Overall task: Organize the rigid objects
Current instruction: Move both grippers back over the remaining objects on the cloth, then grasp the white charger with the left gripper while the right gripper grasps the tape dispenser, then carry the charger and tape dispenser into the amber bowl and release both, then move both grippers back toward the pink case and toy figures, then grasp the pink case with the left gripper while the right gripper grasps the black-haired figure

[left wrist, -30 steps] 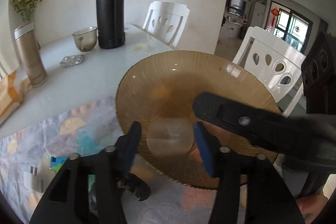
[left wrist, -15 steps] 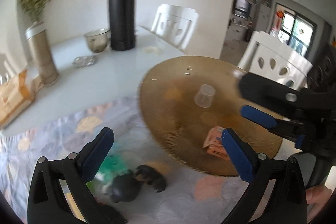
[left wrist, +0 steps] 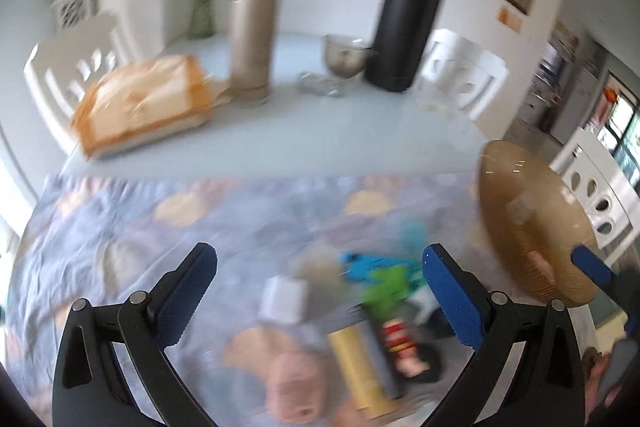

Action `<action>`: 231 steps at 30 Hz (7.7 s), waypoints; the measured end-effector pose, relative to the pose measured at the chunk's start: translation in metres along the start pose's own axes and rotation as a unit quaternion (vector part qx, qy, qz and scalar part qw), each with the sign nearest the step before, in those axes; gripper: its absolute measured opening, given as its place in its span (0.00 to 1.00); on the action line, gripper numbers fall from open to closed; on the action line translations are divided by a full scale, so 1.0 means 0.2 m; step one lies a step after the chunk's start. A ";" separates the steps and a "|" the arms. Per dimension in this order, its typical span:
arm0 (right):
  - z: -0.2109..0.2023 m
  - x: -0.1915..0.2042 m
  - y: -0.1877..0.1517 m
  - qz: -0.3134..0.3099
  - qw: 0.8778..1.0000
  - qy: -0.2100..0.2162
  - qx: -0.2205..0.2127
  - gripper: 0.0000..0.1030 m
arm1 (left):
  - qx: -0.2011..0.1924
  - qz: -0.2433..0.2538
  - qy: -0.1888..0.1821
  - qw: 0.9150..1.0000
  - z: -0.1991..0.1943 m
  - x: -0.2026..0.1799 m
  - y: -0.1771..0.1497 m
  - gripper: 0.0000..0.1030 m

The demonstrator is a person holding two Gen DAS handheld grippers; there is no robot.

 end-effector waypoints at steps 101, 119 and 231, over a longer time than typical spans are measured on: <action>0.25 0.31 -0.42 -0.180 0.979 -0.035 0.093 0.61 | 0.039 -0.018 0.034 0.999 0.19 0.19 -0.21 0.27; 0.04 -0.01 -0.13 -0.059 0.996 -0.065 -0.014 0.61 | -0.061 0.023 0.022 0.998 0.01 0.08 -0.16 0.25; 0.53 0.12 -0.40 -0.058 0.986 -0.003 0.158 0.32 | 0.055 0.091 0.019 0.994 -0.05 -0.04 -0.47 0.31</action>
Point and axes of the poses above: each gripper's, at about its wrist camera, not at the fingertips, and z roughly the way its jaws point, x to its left, y to its top, the point moved 3 cm from there along z, roughly the way its jaws point, and after that the axes turned 1 degree about y, right-handed, at the moved point
